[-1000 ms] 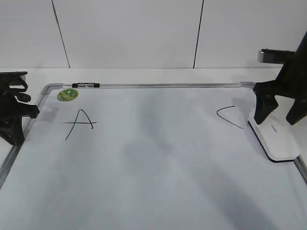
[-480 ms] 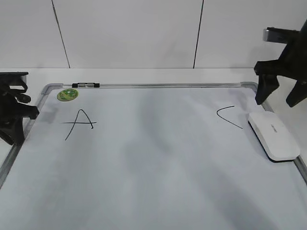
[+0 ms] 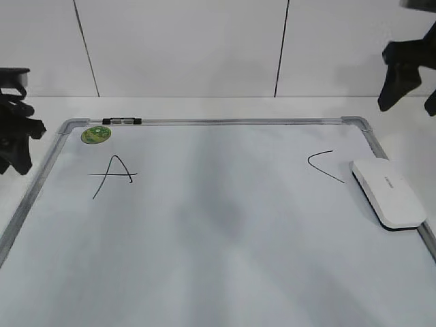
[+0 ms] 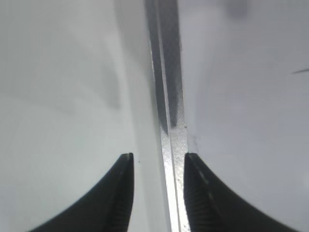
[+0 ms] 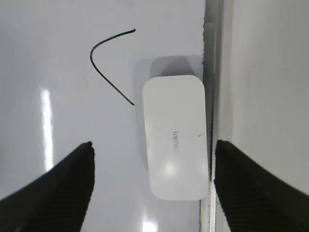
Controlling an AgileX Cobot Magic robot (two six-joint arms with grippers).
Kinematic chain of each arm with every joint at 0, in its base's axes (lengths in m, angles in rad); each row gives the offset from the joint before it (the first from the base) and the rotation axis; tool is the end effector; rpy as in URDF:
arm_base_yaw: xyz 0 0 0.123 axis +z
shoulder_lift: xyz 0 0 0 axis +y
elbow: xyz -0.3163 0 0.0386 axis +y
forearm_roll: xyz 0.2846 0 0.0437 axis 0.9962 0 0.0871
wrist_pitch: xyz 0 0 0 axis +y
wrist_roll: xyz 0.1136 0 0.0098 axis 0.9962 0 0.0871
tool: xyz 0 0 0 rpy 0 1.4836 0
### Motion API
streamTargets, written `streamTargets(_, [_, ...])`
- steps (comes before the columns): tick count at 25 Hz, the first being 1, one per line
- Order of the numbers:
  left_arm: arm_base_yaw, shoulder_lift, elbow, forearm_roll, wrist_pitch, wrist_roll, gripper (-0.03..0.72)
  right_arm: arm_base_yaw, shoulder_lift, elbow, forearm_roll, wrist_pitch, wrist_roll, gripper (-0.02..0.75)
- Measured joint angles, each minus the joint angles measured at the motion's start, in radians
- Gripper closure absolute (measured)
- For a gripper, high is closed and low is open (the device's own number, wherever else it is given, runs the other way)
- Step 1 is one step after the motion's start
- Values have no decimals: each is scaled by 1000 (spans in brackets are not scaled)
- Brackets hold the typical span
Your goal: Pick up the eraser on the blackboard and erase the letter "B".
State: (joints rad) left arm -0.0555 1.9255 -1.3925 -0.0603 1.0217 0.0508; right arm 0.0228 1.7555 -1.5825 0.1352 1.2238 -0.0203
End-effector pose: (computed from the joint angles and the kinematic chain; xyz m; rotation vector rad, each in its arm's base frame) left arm 0.4241 -0.0294 0.1860 0.1176 3.0351 -0.0810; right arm 0.4129 0.0239 0.3117 -0.0198 2.8747 0.1922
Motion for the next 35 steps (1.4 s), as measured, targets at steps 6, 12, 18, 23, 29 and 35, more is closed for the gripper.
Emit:
streamTargets(6, [0, -111, -38, -8, 164, 1, 372, 0, -166, 94, 37, 2, 0, 146])
streamTargets(12, [0, -285, -29, -42, 196, 6, 370, 0, -351, 242, 48, 5, 0, 146])
streamTargets(18, [0, -536, 53, -46, 202, 7, 380, 0, -560, 390, 65, 11, 2, 147])
streamTargets(23, [0, -776, 193, -46, 213, 7, 409, 0, -736, 495, 75, 21, 2, 147])
streamTargets(29, [0, -1068, 357, -28, 229, 7, 446, 0, -935, 621, 75, 27, 2, 147])
streamTargets(35, [0, -1326, 505, -24, 233, 7, 450, 0, -1179, 755, 77, 33, 2, 148])
